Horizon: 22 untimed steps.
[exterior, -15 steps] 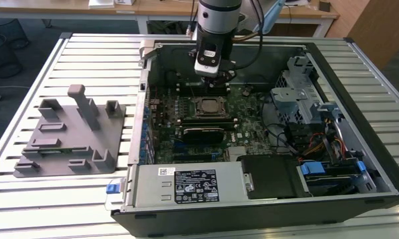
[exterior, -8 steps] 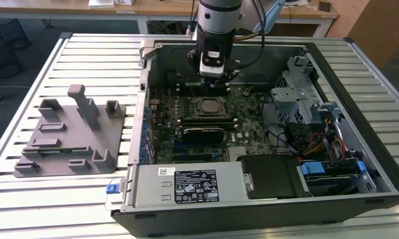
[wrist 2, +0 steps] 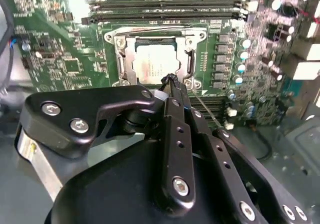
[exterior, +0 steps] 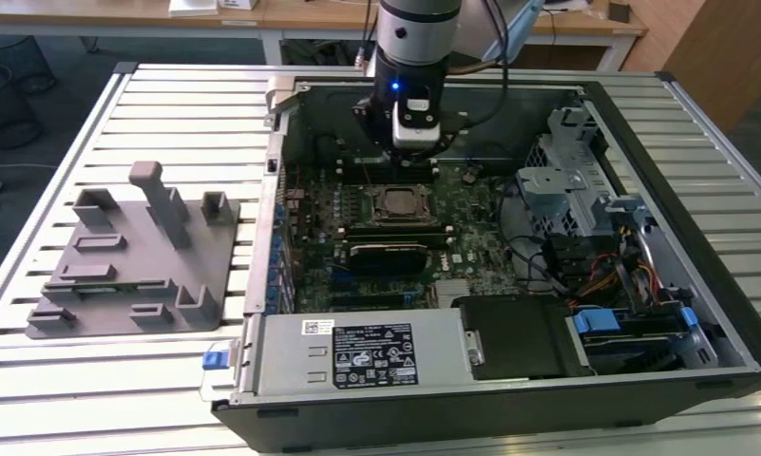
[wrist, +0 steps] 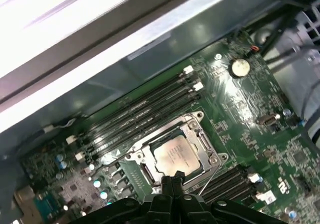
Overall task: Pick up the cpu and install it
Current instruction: 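Install the first cpu locking lever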
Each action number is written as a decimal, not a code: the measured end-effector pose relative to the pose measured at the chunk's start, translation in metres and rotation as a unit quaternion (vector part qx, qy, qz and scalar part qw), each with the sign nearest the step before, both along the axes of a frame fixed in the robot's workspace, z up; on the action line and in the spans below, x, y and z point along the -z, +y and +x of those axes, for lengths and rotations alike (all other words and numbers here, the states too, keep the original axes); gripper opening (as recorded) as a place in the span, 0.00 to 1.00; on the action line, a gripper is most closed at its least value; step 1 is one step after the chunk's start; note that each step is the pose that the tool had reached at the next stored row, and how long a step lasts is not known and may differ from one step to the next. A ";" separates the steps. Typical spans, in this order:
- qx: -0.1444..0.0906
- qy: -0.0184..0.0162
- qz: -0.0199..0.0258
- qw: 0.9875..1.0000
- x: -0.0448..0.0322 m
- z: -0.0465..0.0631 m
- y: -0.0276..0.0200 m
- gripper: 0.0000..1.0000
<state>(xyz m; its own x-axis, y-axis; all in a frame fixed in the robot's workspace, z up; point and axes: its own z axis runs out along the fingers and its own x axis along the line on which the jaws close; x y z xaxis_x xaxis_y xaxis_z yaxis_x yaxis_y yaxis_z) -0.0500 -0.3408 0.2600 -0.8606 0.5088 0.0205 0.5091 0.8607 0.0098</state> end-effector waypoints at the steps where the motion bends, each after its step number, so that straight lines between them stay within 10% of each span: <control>1: -0.009 0.000 0.000 1.000 0.0001 0.000 0.0000 0.11; 12: -0.109 0.000 0.000 0.994 0.0008 0.000 0.0000 0.11; 22: -0.198 0.000 0.000 0.980 0.0012 0.000 0.0000 0.11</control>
